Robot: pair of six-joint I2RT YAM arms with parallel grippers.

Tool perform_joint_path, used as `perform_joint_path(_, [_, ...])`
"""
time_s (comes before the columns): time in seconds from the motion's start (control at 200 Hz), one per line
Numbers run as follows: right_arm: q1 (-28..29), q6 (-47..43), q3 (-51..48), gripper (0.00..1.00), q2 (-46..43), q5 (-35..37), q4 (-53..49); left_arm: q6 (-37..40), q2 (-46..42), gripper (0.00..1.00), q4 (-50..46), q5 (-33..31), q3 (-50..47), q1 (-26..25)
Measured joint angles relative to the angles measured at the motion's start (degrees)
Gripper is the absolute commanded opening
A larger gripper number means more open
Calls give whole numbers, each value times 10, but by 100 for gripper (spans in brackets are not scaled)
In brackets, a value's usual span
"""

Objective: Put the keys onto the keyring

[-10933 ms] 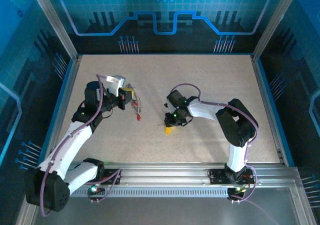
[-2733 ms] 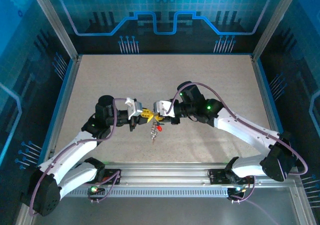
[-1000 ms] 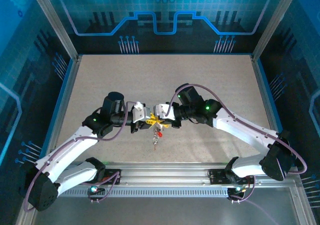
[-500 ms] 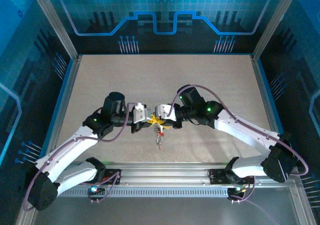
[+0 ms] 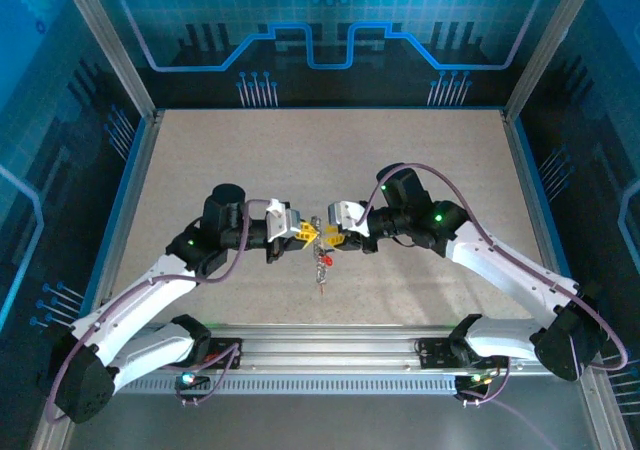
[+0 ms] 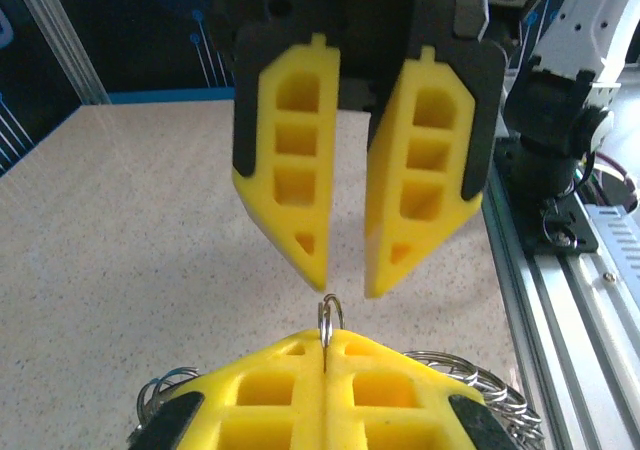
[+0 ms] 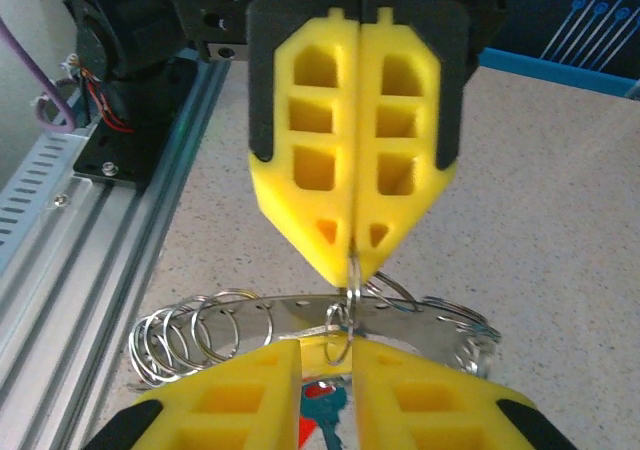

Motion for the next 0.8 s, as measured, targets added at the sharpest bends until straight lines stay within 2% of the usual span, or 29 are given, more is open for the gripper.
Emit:
perform_joint_path(0.365, [0,17,-11,9,2,1,19,-62,0,0,90,29,-33,0])
perform_joint_path(0.8, [5,28,-16,16,10,0,38,-109,1,0,170,35,-64,0])
